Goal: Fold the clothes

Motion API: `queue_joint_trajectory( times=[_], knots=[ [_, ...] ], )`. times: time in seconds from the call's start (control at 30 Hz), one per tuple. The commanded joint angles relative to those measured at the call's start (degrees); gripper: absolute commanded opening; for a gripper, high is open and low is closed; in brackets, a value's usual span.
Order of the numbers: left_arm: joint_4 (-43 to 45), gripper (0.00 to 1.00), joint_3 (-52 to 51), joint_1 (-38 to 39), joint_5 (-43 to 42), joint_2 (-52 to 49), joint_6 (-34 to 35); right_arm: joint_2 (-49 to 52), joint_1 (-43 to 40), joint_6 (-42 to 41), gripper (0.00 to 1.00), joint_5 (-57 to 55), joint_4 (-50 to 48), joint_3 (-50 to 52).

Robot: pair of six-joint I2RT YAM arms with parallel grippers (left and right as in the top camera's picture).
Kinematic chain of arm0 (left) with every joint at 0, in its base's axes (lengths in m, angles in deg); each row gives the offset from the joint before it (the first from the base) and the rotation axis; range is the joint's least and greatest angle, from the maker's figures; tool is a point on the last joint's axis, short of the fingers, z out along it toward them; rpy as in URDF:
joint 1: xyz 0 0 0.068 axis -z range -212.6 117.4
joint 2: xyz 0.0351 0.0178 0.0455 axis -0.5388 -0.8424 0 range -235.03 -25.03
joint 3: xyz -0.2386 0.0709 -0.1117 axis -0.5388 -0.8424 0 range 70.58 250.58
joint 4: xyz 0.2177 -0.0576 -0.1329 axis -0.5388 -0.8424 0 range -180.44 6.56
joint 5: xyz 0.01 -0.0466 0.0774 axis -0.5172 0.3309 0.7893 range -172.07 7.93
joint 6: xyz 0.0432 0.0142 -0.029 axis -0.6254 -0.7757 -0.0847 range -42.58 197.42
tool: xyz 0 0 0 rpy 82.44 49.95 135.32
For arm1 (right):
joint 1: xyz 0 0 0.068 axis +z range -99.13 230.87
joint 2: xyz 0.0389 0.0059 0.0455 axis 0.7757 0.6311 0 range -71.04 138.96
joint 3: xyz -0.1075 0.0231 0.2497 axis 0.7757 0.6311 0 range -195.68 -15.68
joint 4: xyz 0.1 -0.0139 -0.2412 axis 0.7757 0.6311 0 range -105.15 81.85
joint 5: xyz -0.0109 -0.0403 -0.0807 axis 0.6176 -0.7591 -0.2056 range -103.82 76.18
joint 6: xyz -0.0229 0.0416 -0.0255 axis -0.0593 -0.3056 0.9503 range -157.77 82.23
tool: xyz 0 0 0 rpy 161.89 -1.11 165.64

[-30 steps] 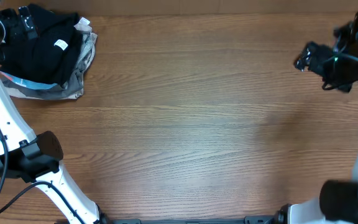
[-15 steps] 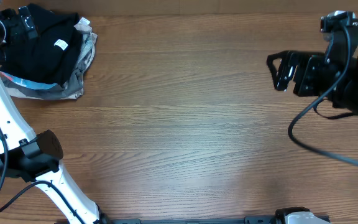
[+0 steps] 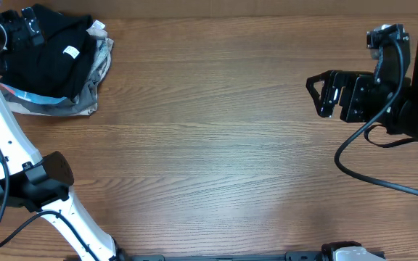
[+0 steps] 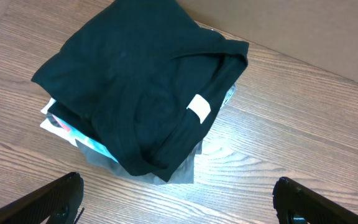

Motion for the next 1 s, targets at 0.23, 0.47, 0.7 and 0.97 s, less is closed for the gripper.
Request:
queue_joint_trajectory(
  times=[0.23,0.47,0.7,0.97],
  knots=[
    [-0.07,1.0,-0.17,0.09,-0.46,-0.52,1.18,-12.76,0.17,0.42,1.0,-3.54,-30.32,22.95],
    [-0.07,1.0,-0.17,0.09,-0.46,-0.52,1.18,-28.61,-0.04,0.42,1.0,-7.04,-50.1,49.94],
    [-0.07,1.0,-0.17,0.09,-0.46,-0.52,1.18,-45.05,-2.71,0.39,1.0,-6.99,-60.72,73.68],
    [-0.07,1.0,-0.17,0.09,-0.46,-0.52,1.18,-65.61,-5.01,0.39,1.0,-7.06,-78.64,101.35]
  ],
)
